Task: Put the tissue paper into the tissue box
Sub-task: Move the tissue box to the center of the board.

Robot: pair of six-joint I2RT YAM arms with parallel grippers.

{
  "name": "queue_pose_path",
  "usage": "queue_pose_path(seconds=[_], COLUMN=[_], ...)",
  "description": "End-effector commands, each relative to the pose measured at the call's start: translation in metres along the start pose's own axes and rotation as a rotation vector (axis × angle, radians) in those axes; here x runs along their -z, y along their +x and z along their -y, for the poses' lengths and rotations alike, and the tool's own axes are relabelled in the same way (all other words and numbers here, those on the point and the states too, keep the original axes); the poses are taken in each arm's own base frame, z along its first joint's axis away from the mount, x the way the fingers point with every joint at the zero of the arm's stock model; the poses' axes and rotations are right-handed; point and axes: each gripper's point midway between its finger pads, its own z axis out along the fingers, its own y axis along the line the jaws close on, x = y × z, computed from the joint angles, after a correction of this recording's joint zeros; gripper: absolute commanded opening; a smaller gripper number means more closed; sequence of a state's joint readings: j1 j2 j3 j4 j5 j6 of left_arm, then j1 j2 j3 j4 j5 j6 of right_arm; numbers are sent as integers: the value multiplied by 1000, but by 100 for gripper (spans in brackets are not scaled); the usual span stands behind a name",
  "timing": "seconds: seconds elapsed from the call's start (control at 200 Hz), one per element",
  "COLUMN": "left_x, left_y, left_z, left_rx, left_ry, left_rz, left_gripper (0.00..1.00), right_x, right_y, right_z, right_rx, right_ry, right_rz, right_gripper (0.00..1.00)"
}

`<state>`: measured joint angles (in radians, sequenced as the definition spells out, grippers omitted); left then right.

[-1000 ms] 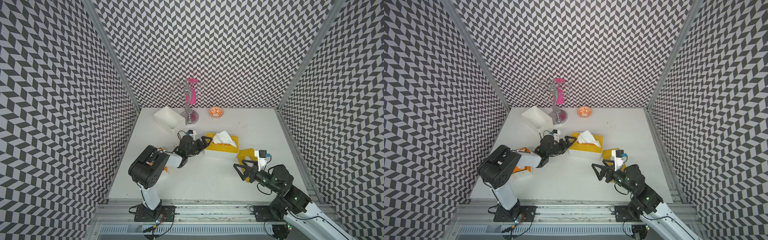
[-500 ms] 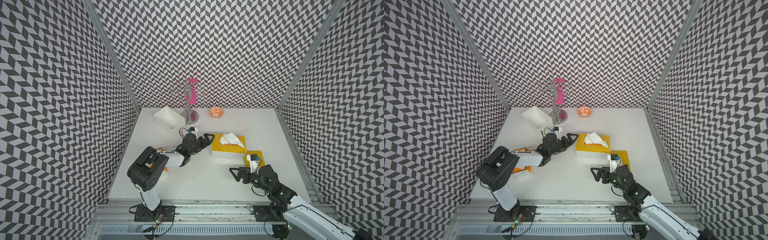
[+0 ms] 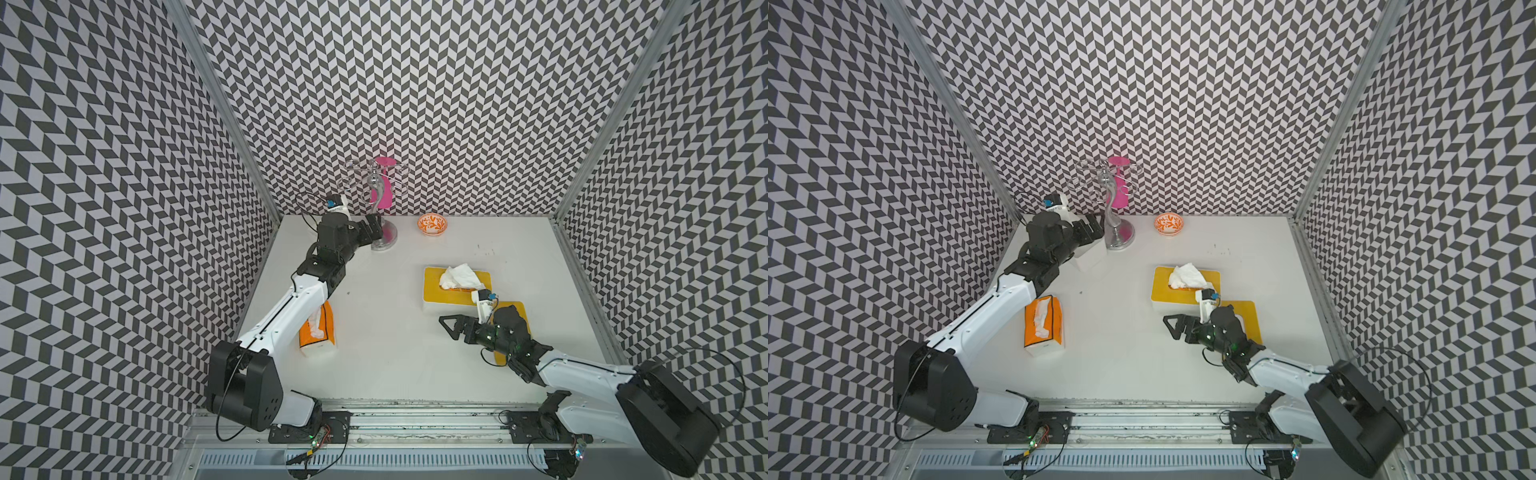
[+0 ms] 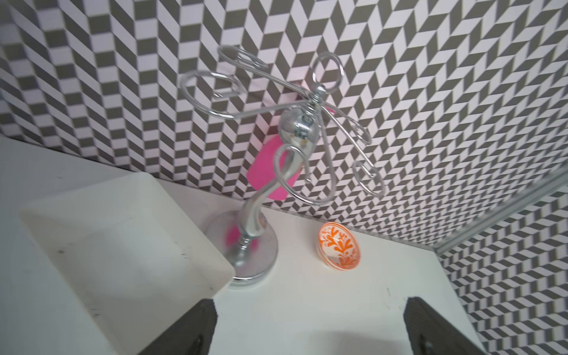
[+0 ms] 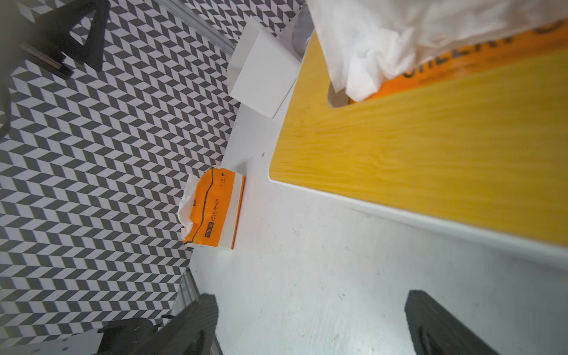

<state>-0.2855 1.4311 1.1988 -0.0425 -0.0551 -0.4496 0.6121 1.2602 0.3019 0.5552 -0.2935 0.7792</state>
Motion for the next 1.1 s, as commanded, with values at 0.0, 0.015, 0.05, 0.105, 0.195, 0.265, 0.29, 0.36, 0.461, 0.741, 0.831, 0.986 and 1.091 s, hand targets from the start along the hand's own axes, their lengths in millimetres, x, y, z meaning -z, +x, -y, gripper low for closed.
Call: queue_pose_path(seconds=[0.0, 0.015, 0.05, 0.105, 0.195, 0.265, 0.29, 0.36, 0.461, 0.741, 0.831, 0.986, 1.091], left_x=[-4, -5, -8, -12, -20, -26, -29, -35, -44, -61, -64, -67, -69], left_y=[19, 18, 19, 21, 30, 37, 39, 44, 49, 67, 72, 80, 89], left_z=[-37, -40, -48, -60, -79, -91, -96, -103, -107, -117, -118, -118, -117], left_rx=[-146, -148, -154, -157, -179, -201, -206, -221, -255, -330, -336, -367, -399], left_ry=[-124, -132, -148, -170, -215, -251, -261, -278, -285, -303, -299, -292, -289], left_rz=[-123, -128, -140, -164, -201, -226, -234, -259, -284, -351, -363, -385, -407], left_gripper=[100, 100, 100, 100, 100, 100, 100, 100, 100, 97, 97, 96, 96], right_x=[-14, -16, -20, -27, -38, -47, -51, -63, -79, -91, -85, -78, -75], right_y=[-26, -28, -32, -40, -54, -63, -66, -76, -88, -113, -120, -129, -134], right_z=[-21, -21, -18, -15, -6, -2, 0, 4, 16, 64, 72, 82, 96], right_rx=[21, 22, 23, 26, 29, 23, 24, 37, 90, 172, 181, 188, 194], right_ry=[-77, -73, -59, -35, 0, 5, 9, 25, 84, 249, 272, 283, 319], right_rz=[65, 71, 82, 100, 112, 114, 113, 106, 88, 50, 58, 62, 63], right_gripper=[100, 100, 100, 100, 100, 100, 99, 100, 100, 100, 100, 100, 100])
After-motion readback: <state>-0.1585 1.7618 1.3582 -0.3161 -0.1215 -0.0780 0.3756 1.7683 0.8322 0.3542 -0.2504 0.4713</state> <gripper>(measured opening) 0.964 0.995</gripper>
